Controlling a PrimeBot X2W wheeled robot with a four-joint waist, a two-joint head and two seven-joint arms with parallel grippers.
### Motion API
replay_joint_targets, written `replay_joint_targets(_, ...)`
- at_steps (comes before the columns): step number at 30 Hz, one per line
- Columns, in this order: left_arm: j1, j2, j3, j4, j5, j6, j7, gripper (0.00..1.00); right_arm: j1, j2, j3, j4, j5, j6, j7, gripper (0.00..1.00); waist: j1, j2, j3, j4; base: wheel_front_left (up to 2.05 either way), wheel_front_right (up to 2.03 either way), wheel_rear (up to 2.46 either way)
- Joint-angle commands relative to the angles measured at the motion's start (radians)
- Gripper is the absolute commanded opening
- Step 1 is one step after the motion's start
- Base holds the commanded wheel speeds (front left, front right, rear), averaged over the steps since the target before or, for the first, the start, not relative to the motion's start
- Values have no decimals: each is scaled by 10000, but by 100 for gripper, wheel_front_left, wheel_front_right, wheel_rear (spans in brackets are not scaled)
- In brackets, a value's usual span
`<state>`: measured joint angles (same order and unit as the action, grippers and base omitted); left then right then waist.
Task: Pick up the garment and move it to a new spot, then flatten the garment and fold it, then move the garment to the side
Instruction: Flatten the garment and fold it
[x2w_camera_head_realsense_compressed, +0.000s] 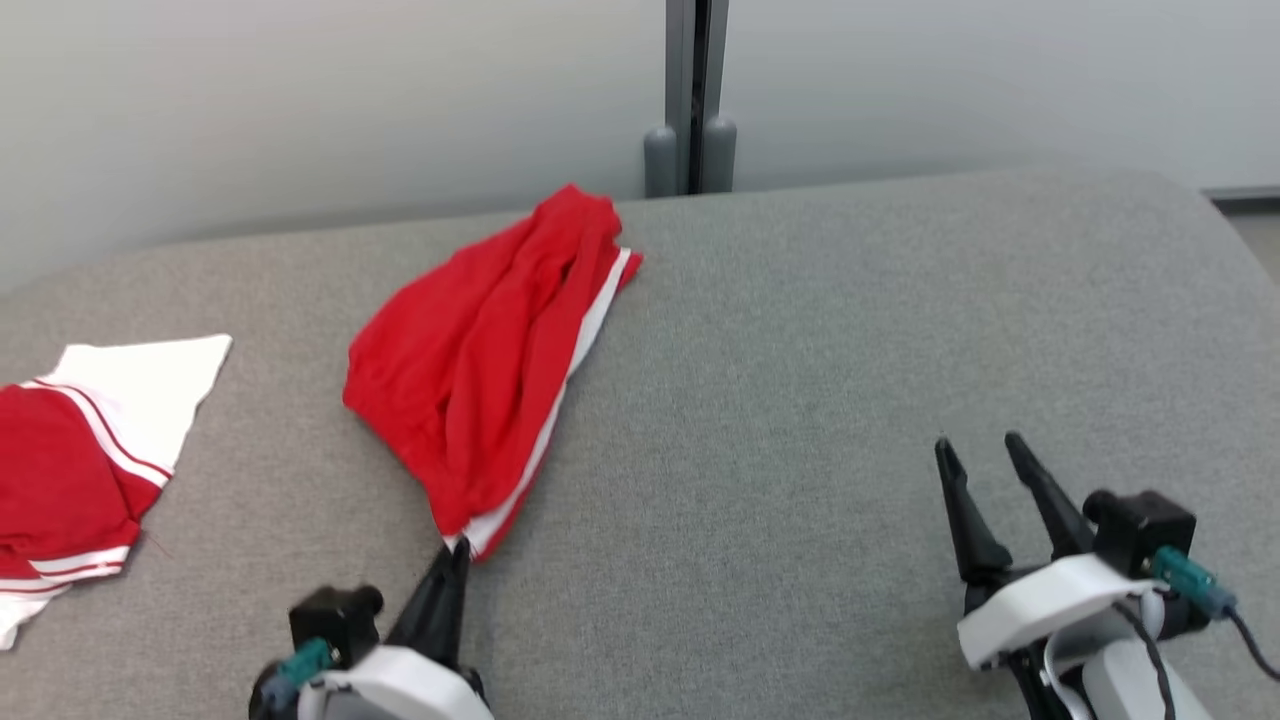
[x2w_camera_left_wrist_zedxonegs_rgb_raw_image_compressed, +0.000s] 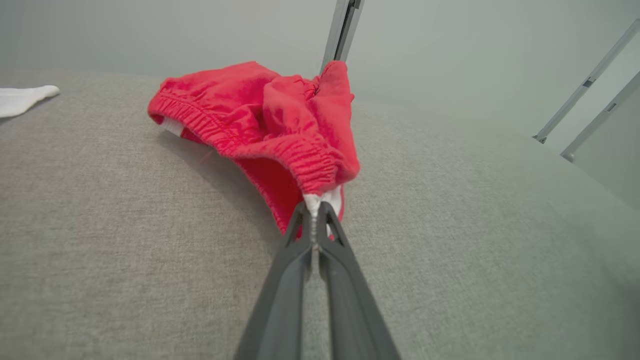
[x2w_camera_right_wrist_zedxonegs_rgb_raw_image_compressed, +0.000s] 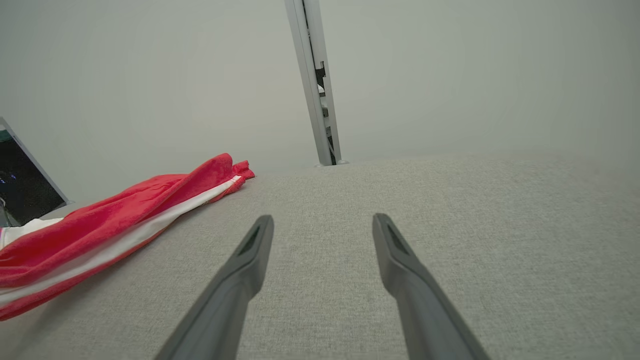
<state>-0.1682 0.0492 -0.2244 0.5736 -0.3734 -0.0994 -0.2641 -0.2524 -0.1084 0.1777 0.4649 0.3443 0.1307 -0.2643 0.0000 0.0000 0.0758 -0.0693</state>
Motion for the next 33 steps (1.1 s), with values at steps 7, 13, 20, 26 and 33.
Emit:
replay_joint_targets(7,1162,35,-248,-492,-86,195,-3,0,781,99,-209,38,-164,1,3,100,0,0,-798,142,0,0,0)
replay_joint_targets(13,1578,33,18,-996,184,573,-3,100,1050,176,-299,57,-219,1,3,100,0,0,-914,298,0,0,0)
replay_joint_targets(20,1769,32,302,-1721,709,1087,-3,100,881,210,-292,10,-300,1,2,100,0,0,-864,425,0,0,0)
replay_joint_targets(26,1820,33,309,-1850,788,1180,-3,100,795,259,-279,-10,-285,1,2,100,0,0,-893,449,0,0,0)
replay_joint_targets(33,1784,33,212,-1869,798,1163,-3,100,803,264,-209,56,-309,1,2,100,0,0,-903,474,0,0,0)
